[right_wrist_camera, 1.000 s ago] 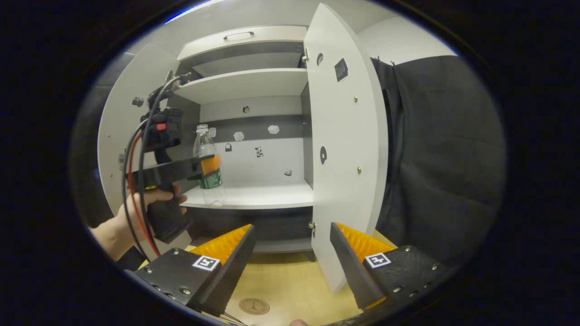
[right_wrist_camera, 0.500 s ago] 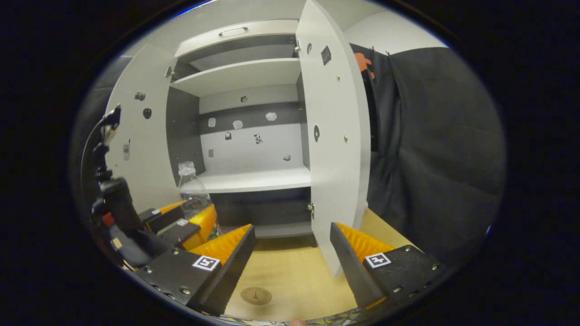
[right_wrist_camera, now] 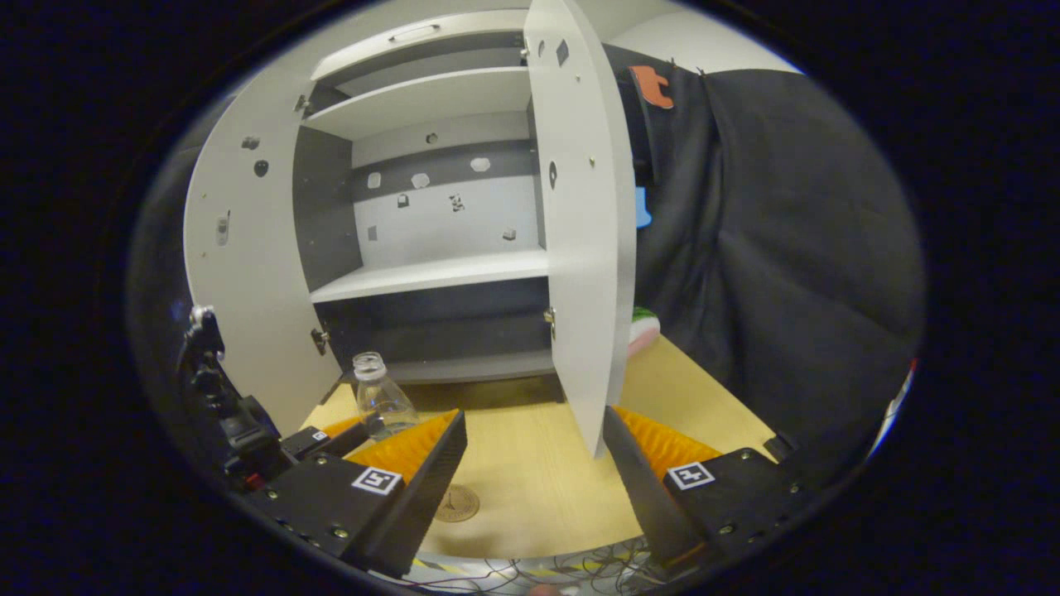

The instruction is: Grasp the bottle in the cabinet with the left hand and place it on the coaster, then close the right door with the right hand and the left door with the left hand.

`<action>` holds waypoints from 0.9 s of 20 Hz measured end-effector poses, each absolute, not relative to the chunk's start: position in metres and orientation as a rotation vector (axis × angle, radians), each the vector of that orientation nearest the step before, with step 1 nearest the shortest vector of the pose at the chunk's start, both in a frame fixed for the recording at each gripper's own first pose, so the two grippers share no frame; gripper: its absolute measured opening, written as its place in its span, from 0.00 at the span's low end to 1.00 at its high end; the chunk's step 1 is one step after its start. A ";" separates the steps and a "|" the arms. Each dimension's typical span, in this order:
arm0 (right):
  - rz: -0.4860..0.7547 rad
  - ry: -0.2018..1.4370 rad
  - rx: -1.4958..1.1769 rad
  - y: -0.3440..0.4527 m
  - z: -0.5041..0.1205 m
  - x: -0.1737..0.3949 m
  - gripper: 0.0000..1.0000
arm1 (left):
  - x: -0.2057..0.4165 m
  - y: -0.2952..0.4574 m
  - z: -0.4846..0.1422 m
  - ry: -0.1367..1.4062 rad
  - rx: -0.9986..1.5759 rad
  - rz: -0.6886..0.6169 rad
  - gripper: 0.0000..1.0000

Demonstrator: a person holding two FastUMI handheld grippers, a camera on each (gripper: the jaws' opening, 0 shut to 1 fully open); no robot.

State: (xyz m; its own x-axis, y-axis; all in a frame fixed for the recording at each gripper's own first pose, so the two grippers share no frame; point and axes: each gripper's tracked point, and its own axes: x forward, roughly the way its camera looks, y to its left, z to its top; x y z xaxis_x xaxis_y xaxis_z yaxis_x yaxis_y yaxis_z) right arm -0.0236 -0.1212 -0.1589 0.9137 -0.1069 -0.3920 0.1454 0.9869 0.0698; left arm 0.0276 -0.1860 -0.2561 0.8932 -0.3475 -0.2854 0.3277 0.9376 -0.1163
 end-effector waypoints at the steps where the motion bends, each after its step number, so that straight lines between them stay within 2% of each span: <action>1: -0.123 0.409 0.111 -0.120 -0.165 -0.026 0.98 | 0.025 -0.186 -0.268 0.330 -0.060 -0.348 0.82; 7: -0.120 0.452 0.098 -0.126 -0.181 -0.032 1.00 | 0.028 -0.194 -0.306 0.355 -0.023 -0.355 0.82; 18: -0.101 0.500 0.090 -0.124 -0.192 -0.035 1.00 | 0.017 -0.185 -0.321 0.365 -0.014 -0.321 0.83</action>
